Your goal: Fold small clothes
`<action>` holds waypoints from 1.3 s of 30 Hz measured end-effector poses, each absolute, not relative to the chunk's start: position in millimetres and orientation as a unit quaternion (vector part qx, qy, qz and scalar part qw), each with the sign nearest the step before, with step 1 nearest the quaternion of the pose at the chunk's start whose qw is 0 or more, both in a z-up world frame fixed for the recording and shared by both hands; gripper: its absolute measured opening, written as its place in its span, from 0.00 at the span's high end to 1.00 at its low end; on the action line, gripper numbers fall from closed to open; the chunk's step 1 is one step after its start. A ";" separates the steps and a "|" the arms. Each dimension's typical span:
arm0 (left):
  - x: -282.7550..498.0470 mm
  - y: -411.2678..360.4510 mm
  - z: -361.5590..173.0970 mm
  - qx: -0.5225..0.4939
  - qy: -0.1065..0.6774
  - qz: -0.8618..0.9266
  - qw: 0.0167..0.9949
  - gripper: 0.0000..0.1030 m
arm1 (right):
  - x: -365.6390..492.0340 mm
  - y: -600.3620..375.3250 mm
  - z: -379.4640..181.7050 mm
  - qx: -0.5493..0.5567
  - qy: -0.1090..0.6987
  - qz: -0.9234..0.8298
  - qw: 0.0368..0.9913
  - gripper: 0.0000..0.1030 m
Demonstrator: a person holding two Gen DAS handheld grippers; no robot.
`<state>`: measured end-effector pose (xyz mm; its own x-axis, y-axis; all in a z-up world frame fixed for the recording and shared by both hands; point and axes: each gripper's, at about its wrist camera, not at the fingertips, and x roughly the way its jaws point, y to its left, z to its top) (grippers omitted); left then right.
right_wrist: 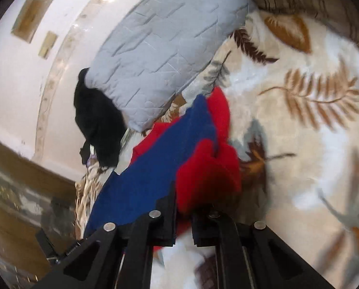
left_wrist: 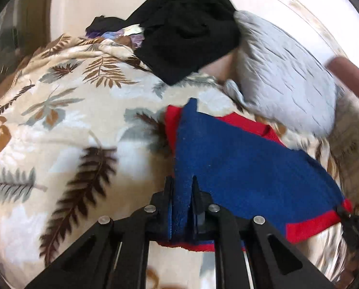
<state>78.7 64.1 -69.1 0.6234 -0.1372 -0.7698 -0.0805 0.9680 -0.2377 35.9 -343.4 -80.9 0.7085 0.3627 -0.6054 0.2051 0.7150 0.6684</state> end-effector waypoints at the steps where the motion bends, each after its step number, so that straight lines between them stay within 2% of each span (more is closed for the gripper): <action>1: 69.9 66.8 -75.5 -0.132 0.443 -0.018 0.886 0.86 | 18.5 -346.1 -93.0 0.377 0.392 0.048 0.838 0.90; 2: 59.5 68.8 -86.1 -0.139 0.452 -0.020 0.881 0.85 | 4.2 -348.1 -109.6 0.377 0.406 0.052 0.831 0.86; 3: 50.7 70.6 -100.4 -0.134 0.462 -0.021 0.876 0.71 | -4.8 -349.5 -125.0 0.370 0.422 0.048 0.826 0.86; 4: 42.9 74.8 -119.3 -0.114 0.482 -0.009 0.869 0.53 | -15.7 -354.8 -146.0 0.363 0.452 0.038 0.814 0.79; 5: 39.0 79.0 -127.7 -0.108 0.494 0.001 0.863 0.49 | -18.2 -357.2 -156.7 0.368 0.466 0.035 0.804 0.73; 6: 33.0 88.1 -131.3 -0.125 0.490 -0.006 0.863 0.49 | -26.8 -365.1 -161.8 0.393 0.450 0.052 0.800 0.74; 8: 27.3 103.4 -117.6 -0.146 0.474 -0.003 0.868 0.49 | -27.7 -371.4 -148.1 0.373 0.442 0.045 0.815 0.69; 9: 28.6 106.0 -110.6 -0.145 0.465 0.002 0.873 0.48 | -21.9 -374.4 -132.6 0.354 0.425 0.047 0.832 0.63; 10: 35.1 109.0 -98.4 -0.146 0.445 -0.002 0.884 0.48 | -12.4 -375.7 -120.8 0.344 0.411 0.052 0.842 0.48; 12: 51.4 107.2 -86.3 -0.140 0.426 -0.017 0.894 0.48 | 16.5 -375.6 -99.6 0.324 0.388 0.069 0.860 0.29; 17: 119.9 86.1 -73.6 -0.114 0.423 -0.058 0.897 0.48 | 109.1 -366.1 -81.2 0.241 0.399 0.071 0.882 0.29; 25: 200.4 61.4 -92.7 -0.049 0.450 -0.060 0.890 0.48 | 169.5 -364.5 -89.5 0.198 0.414 0.048 0.887 0.34; 29: 213.5 58.2 -105.7 -0.037 0.461 -0.049 0.885 0.49 | 192.3 -354.9 -104.2 0.165 0.436 0.047 0.883 0.45; 30: 216.4 58.6 -109.9 -0.038 0.466 -0.045 0.883 0.56 | 199.4 -351.4 -109.6 0.153 0.445 0.043 0.881 0.54; 31: 218.5 58.2 -111.8 -0.035 0.468 -0.040 0.882 0.75 | 205.3 -348.4 -115.0 0.141 0.452 0.038 0.880 0.77; 32: 219.5 58.1 -112.8 -0.029 0.470 -0.036 0.882 0.80 | 208.4 -344.6 -116.6 0.131 0.462 0.038 0.876 0.86; 34: 215.6 58.5 -106.0 -0.023 0.455 -0.040 0.889 0.88 | 202.0 -335.3 -103.3 0.100 0.451 0.032 0.886 0.92; 39: 201.7 57.0 -84.2 -0.023 0.403 -0.053 0.913 0.88 | 175.6 -338.5 -63.6 0.087 0.385 -0.003 0.919 0.92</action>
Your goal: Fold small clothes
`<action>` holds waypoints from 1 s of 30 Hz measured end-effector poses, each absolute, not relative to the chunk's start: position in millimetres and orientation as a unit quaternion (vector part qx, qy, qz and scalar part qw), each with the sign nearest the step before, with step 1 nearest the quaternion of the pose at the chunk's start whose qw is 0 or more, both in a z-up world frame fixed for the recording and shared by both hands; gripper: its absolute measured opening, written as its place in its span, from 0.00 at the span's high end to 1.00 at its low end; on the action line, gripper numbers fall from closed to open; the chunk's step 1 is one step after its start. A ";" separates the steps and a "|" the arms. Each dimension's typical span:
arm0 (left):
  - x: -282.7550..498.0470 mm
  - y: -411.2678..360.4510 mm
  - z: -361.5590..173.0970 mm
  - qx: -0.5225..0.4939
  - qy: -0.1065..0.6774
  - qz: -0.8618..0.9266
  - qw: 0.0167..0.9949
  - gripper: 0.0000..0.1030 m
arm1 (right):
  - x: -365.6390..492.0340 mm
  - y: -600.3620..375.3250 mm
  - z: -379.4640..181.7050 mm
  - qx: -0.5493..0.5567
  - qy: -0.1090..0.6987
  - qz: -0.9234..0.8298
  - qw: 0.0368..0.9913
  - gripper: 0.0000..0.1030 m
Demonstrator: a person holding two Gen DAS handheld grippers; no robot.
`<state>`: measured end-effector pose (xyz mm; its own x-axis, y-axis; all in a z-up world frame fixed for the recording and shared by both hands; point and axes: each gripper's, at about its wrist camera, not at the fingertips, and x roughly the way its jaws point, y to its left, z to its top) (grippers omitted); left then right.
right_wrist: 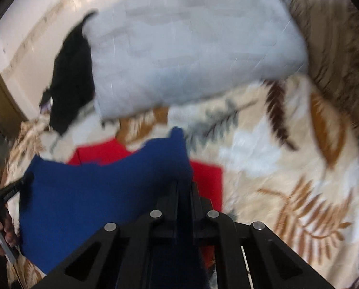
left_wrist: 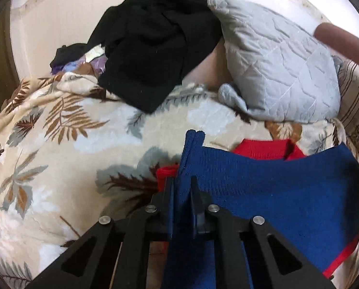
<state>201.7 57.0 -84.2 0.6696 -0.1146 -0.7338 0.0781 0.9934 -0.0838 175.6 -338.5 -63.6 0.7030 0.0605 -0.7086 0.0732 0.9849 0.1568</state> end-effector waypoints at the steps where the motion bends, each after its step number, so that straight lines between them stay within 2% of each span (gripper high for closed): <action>1: 208.3 57.2 -92.4 -0.022 0.414 -0.042 0.909 0.83 | 180.1 -339.6 -70.1 0.084 0.393 -0.010 0.916 0.91; 2: 218.1 57.5 -105.5 -0.018 0.439 -0.030 0.898 0.79 | 189.7 -341.4 -84.2 0.088 0.416 -0.005 0.905 0.89; 3: 228.0 59.5 -120.0 -0.014 0.472 -0.013 0.881 0.65 | 200.9 -347.8 -104.7 0.115 0.450 0.006 0.886 0.88; 4: 227.5 66.9 -121.5 -0.032 0.468 0.000 0.883 0.54 | 203.6 -355.4 -118.5 0.142 0.467 0.002 0.873 0.87; 5: 223.8 70.9 -116.4 -0.041 0.460 0.003 0.887 0.53 | 197.5 -361.1 -121.1 0.164 0.454 0.002 0.876 0.87; 6: 216.8 75.1 -107.4 -0.048 0.449 -0.001 0.892 0.52 | 192.0 -361.6 -117.9 0.166 0.445 0.001 0.880 0.86; 9: 188.0 80.4 -78.8 -0.010 0.409 0.007 0.912 0.48 | 173.2 -354.8 -99.0 0.150 0.424 -0.004 0.893 0.74; 12: 155.7 83.8 -66.7 -0.015 0.387 0.000 0.922 0.42 | 149.7 -344.4 -75.6 0.165 0.398 0.014 0.902 0.74; 15: 118.8 80.2 -65.7 -0.022 0.387 -0.015 0.922 0.40 | 134.3 -323.1 -67.4 0.147 0.402 0.024 0.904 0.73; 20: 74.8 67.0 -76.9 -0.019 0.402 -0.022 0.915 0.35 | 112.2 -297.7 -86.3 0.109 0.422 0.009 0.900 0.70; 21: 68.5 66.3 -79.1 -0.021 0.406 -0.021 0.913 0.35 | 109.5 -295.2 -95.4 0.098 0.434 -0.001 0.895 0.66; 24: 47.6 64.9 -82.7 -0.029 0.421 -0.021 0.907 0.35 | 99.6 -297.3 -109.1 0.084 0.459 -0.036 0.884 0.48; 26: 35.4 64.6 -81.5 -0.036 0.419 -0.022 0.907 0.35 | 86.7 -298.6 -100.4 0.086 0.445 -0.044 0.890 0.47; 28: 24.0 63.9 -78.9 -0.035 0.417 -0.020 0.908 0.35 | 72.0 -297.1 -85.4 0.084 0.423 -0.047 0.901 0.38; 30: 17.3 63.3 -77.1 -0.039 0.416 -0.020 0.908 0.35 | 58.3 -291.7 -72.7 0.071 0.402 -0.049 0.911 0.36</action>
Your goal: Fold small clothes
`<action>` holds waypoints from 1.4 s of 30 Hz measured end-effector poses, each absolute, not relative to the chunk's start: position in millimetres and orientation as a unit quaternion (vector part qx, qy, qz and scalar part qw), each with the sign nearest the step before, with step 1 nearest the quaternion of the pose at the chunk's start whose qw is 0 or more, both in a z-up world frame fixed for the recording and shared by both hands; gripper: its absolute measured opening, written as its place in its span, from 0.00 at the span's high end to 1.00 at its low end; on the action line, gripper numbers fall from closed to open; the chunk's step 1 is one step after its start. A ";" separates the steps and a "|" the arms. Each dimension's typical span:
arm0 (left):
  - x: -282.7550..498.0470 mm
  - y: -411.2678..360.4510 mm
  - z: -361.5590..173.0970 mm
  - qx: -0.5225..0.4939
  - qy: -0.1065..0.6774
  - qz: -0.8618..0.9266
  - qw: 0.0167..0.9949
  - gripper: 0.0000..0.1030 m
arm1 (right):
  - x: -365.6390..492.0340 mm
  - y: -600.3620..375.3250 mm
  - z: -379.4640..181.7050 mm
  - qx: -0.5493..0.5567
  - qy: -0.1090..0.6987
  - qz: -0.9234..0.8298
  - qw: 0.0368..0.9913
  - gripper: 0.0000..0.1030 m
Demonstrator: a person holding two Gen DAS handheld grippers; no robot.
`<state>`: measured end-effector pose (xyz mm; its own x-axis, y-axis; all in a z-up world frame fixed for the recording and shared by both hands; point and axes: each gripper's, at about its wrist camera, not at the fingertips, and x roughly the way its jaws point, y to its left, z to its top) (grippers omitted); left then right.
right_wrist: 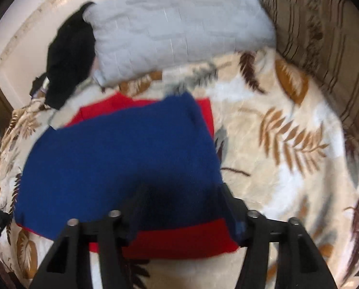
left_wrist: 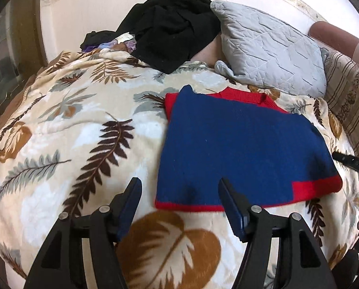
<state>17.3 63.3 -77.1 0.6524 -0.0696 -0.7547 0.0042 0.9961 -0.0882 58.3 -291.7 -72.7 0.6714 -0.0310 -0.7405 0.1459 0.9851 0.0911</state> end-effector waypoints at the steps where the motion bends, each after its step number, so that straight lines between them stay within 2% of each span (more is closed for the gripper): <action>1: 13.3 62.8 -76.3 -0.043 0.416 -0.021 0.908 0.35 | 54.9 -289.3 -69.7 0.067 0.398 -0.047 0.914 0.36; 10: -8.7 62.3 -64.7 -0.042 0.408 -0.019 0.912 0.35 | 33.7 -267.9 -67.3 0.049 0.394 -0.046 0.917 0.36; 14: -12.3 66.0 -62.2 -0.049 0.404 -0.013 0.914 0.33 | 27.0 -260.2 -53.6 0.027 0.376 -0.058 0.924 0.36; 16: -13.2 67.1 -62.7 -0.049 0.404 -0.011 0.913 0.33 | 21.4 -254.2 -44.7 0.015 0.364 -0.065 0.929 0.30; 28: -18.6 69.4 -61.9 -0.051 0.402 -0.008 0.914 0.33 | 1.2 -230.3 8.4 -0.034 0.317 -0.110 0.941 0.29; 42: -31.2 78.1 -61.5 -0.067 0.399 -0.003 0.914 0.33 | -9.5 -204.1 39.3 -0.075 0.327 -0.134 0.932 0.24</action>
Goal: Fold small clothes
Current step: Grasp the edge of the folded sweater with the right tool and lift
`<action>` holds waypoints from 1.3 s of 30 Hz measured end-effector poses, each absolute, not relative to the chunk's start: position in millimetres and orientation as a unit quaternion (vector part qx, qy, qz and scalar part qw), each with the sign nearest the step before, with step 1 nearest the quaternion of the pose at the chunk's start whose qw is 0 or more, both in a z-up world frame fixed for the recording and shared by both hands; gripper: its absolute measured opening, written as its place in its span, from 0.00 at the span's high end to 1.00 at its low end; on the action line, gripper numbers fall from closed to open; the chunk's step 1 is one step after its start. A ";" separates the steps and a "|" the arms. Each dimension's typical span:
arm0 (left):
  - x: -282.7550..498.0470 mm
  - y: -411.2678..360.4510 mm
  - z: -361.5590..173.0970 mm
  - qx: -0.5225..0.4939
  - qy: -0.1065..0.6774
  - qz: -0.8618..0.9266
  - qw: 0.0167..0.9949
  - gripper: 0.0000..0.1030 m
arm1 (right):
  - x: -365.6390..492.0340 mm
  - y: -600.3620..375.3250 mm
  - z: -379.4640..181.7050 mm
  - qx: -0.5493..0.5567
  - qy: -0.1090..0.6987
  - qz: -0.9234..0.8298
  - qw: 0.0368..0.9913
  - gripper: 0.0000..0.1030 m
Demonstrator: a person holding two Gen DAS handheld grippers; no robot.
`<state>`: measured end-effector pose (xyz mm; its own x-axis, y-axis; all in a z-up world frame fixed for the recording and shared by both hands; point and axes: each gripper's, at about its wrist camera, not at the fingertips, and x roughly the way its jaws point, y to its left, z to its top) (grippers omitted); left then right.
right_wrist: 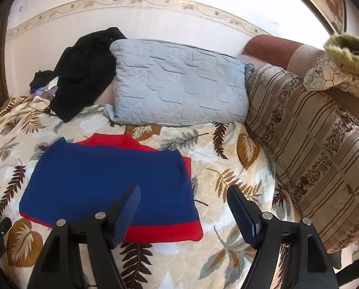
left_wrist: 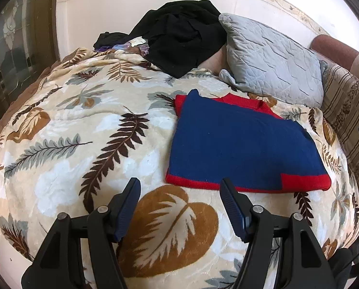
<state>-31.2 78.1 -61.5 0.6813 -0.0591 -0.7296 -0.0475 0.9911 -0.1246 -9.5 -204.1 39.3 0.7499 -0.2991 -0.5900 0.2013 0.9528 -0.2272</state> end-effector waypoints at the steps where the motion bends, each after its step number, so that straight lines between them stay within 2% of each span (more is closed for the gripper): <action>1: -32.4 79.1 -61.1 -0.067 0.398 -0.002 0.915 0.33 | -11.4 -202.3 40.2 -0.073 0.328 -0.134 0.932 0.24; 12: -34.1 86.8 -63.4 -0.077 0.399 0.003 0.914 0.33 | -12.4 -203.5 39.7 -0.045 0.333 -0.108 0.936 0.24; 15: -33.3 87.7 -66.4 -0.076 0.403 0.004 0.912 0.33 | -10.8 -225.3 14.8 0.050 0.362 -0.040 0.930 0.24; 19: -28.6 90.7 -74.0 -0.074 0.414 0.013 0.907 0.33 | -4.7 -275.3 -67.4 0.265 0.431 0.046 0.861 0.24; 21: -23.5 89.4 -78.2 -0.071 0.421 0.019 0.904 0.33 | -1.7 -295.1 -104.9 0.336 0.453 0.053 0.824 0.24; 23: -17.4 87.4 -81.1 -0.065 0.427 0.024 0.902 0.33 | 0.2 -308.1 -124.0 0.373 0.451 0.054 0.809 0.24; 32: 23.9 69.4 -87.8 -0.044 0.447 0.049 0.892 0.33 | 37.5 -349.1 -146.5 0.451 0.411 0.037 0.792 0.24; 35: 34.0 62.5 -90.2 -0.036 0.450 0.046 0.891 0.33 | 46.3 -355.5 -149.8 0.458 0.404 0.031 0.791 0.32; 36: 36.3 60.8 -91.0 -0.034 0.451 0.045 0.891 0.33 | 49.5 -356.3 -150.5 0.454 0.406 0.027 0.793 0.43; 37: 39.8 58.8 -92.6 -0.032 0.454 0.044 0.890 0.33 | 51.2 -356.9 -151.7 0.451 0.410 0.021 0.793 0.59; 39: 45.0 56.4 -94.6 -0.031 0.455 0.043 0.889 0.33 | 58.9 -359.6 -158.3 0.444 0.422 0.013 0.790 0.78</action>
<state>45.0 56.4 -94.6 0.5816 0.0480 -0.8121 -0.1047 0.9944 -0.0162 58.9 -359.6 -158.3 0.6438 0.3959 -0.6548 0.3535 0.6051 0.7134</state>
